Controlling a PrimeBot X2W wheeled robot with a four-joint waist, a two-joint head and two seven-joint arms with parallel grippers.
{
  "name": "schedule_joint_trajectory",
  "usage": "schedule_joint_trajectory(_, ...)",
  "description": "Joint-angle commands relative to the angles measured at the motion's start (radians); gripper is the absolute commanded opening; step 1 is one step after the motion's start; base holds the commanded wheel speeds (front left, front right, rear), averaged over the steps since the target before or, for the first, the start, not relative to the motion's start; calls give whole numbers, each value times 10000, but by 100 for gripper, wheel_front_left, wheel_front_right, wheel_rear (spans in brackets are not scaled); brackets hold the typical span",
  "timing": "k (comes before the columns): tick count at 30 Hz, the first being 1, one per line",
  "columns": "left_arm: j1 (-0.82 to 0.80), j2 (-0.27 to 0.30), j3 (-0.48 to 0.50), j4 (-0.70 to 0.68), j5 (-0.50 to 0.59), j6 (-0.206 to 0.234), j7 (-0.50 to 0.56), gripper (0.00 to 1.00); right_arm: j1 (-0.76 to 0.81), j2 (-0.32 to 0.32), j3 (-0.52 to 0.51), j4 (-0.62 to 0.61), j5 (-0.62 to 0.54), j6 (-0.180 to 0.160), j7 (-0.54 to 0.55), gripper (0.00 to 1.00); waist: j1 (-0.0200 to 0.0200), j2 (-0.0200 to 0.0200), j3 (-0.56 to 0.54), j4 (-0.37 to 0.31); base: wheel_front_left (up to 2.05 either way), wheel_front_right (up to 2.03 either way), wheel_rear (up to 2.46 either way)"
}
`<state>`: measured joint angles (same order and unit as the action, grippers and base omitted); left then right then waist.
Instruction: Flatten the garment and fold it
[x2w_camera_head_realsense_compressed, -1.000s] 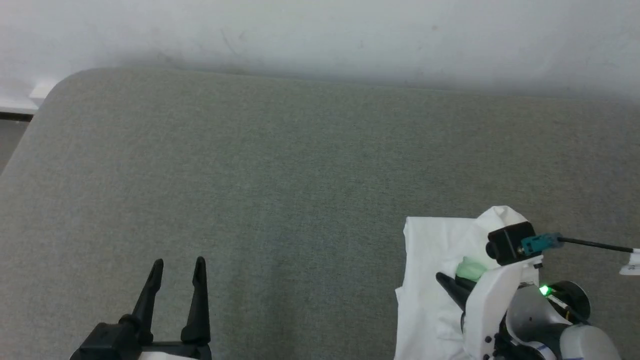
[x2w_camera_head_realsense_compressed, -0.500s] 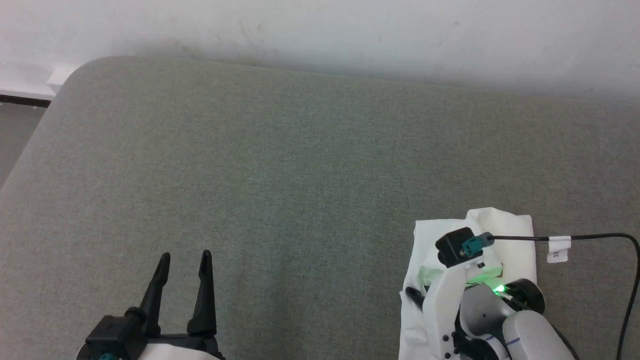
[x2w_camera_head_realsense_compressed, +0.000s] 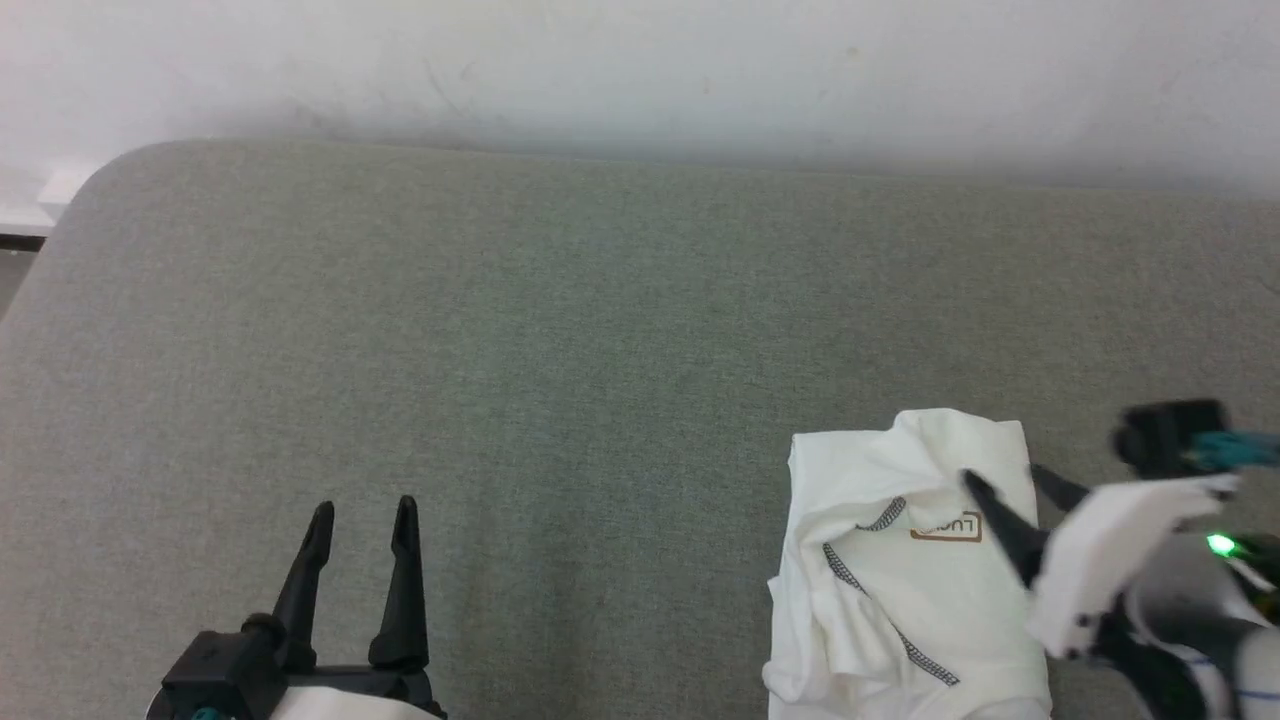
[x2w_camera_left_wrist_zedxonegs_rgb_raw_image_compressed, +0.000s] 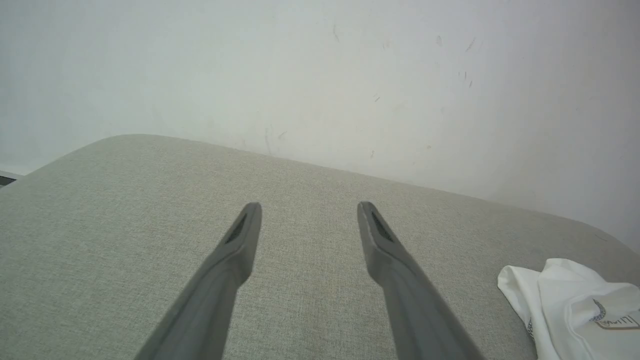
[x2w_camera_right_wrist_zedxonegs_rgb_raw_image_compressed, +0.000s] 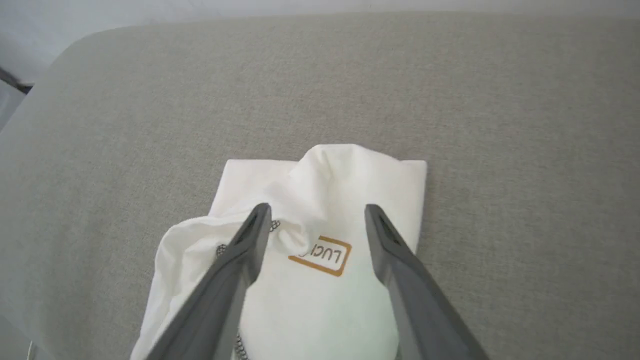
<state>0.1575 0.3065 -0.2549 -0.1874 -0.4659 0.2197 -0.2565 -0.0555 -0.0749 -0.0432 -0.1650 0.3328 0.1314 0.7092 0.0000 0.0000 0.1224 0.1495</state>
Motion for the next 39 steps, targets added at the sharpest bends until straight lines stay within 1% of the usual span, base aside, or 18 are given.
schedule_joint_trajectory(1,17,23,41,-58,78,-47,-42,100,250,15,-272,-146,-26,-7,-62,100,0,0,103,-104,0,0,0)
schedule_joint_trajectory(3,-19,26,47,-90,84,-58,-43,100,657,92,-932,-455,-98,-7,-112,100,0,0,208,-185,0,0,0)
schedule_joint_trajectory(7,-99,45,50,-89,75,-109,-44,100,1255,197,-1450,-448,-133,-7,-135,100,0,0,398,-283,0,0,0)
schedule_joint_trajectory(13,-230,147,14,-89,118,-150,7,100,1426,241,-1363,391,397,-7,-306,100,0,0,553,-197,0,0,0)
schedule_joint_trajectory(21,-297,295,4,-224,164,-106,156,100,980,244,-1013,1825,540,-7,-610,100,0,0,662,113,0,0,0)
schedule_joint_trajectory(22,-301,301,-5,-235,166,-103,165,100,906,245,-990,1994,542,-7,-647,92,0,0,667,138,0,0,0)
schedule_joint_trajectory(23,-305,305,-17,-242,171,-98,175,100,838,245,-980,2141,526,-7,-694,49,0,0,667,158,0,0,0)
schedule_joint_trajectory(24,-309,308,-24,-246,174,-90,182,100,777,245,-993,2276,515,-7,-741,13,0,0,662,168,0,0,0)
schedule_joint_trajectory(25,-316,310,-27,-247,176,-79,187,100,720,245,-1023,2397,519,-7,-795,0,0,0,653,164,0,0,0)
schedule_joint_trajectory(30,-325,277,-76,-220,176,-43,186,100,388,245,-1241,2571,341,-7,-1178,0,0,0,518,-68,0,0,0)
schedule_joint_trajectory(33,-316,288,-72,-200,169,-35,180,100,118,246,-1437,2310,-3,-7,-1262,0,0,0,456,-342,0,0,0)
schedule_joint_trajectory(35,-341,311,-59,-205,174,-30,178,100,-152,232,-1533,2008,-431,-7,-1196,0,0,0,488,-570,0,0,0)
schedule_joint_trajectory(37,-392,337,-60,-237,200,-28,180,100,-483,47,-1556,1719,-782,-7,-1028,0,0,0,584,-815,0,0,0)
schedule_joint_trajectory(39,-482,398,-47,-269,221,-45,203,100,-881,-285,-1489,1467,-1051,-7,-814,0,0,0,742,-1076,0,0,0)
